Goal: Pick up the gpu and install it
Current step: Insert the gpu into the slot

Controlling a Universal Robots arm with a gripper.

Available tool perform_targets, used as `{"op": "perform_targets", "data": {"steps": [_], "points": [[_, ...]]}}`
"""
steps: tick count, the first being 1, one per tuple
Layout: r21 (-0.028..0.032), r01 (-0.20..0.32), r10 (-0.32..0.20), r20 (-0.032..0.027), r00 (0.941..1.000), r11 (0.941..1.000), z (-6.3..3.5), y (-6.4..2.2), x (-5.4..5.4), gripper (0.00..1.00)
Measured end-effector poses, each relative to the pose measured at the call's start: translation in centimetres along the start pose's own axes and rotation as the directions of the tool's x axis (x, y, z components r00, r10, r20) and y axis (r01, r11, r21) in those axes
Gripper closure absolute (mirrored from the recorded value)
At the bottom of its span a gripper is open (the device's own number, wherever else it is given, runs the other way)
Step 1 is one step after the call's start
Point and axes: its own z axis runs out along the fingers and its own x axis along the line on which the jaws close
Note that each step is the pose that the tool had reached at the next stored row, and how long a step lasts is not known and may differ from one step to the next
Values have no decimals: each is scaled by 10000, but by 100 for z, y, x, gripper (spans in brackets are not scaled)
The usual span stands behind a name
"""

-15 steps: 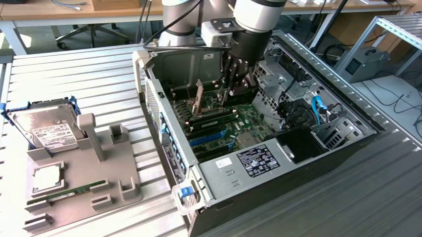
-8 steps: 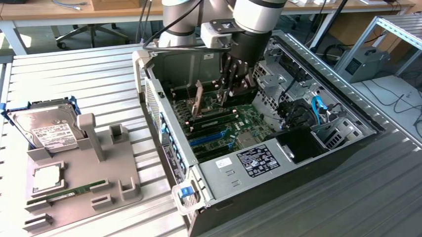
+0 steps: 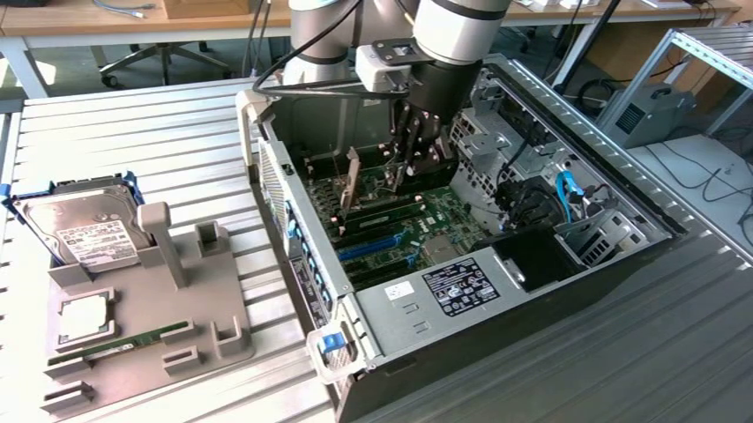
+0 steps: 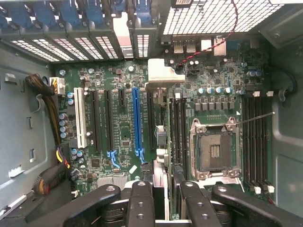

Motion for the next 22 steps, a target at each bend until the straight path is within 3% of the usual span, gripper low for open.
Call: {"op": "perform_targets", "data": {"steps": [19,22], "points": [[0,-1,1,0,10000,10000,42,30,25,73],[0,-1,1,0,10000,10000,115,59,85,73]]}}
